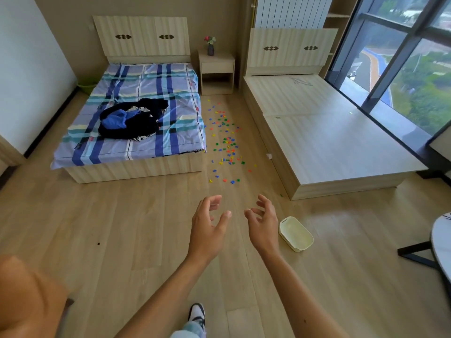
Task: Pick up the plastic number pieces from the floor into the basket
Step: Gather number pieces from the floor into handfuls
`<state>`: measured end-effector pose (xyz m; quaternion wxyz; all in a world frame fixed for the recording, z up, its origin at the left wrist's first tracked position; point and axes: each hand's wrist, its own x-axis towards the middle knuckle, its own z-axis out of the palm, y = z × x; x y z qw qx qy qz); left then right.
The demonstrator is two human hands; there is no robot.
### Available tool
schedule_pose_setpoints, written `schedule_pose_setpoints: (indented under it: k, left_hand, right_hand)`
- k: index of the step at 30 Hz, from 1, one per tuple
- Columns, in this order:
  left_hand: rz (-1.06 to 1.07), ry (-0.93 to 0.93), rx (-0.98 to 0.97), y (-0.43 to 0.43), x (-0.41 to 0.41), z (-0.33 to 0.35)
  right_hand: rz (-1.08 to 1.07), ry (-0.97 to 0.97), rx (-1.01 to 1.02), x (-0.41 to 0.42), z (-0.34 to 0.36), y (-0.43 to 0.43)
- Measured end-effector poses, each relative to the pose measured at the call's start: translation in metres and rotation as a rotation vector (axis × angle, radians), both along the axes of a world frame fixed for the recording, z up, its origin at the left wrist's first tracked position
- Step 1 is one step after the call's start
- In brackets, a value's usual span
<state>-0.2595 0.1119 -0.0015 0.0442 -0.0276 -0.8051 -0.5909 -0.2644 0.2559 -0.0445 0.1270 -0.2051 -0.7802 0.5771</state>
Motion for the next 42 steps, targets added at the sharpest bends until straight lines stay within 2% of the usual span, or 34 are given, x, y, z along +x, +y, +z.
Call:
schedule_pose_setpoints:
  k: [10, 15, 22, 37, 42]
  left_hand:
    - [-0.040, -0.102, 0.016, 0.037, -0.225, -0.054]
    - [-0.090, -0.132, 0.003, 0.059, -0.343, -0.059]
    - [-0.161, -0.185, -0.006, 0.108, -0.472, -0.066]
    - [-0.172, -0.308, -0.131, 0.244, -0.748, -0.140]
    - [-0.270, -0.302, -0.176, 0.271, -0.817, -0.208]
  right_hand:
    - [-0.065, -0.084, 0.003, -0.202, -0.038, 0.048]
    - [-0.073, -0.110, 0.039, -0.313, -0.041, 0.074]
    - [-0.111, -0.169, 0.033, -0.427, -0.055, 0.120]
    - [-0.003, -0.263, -0.017, -0.713, -0.146, 0.248]
    - [-0.001, -0.275, 0.006, -0.771, -0.215, 0.267]
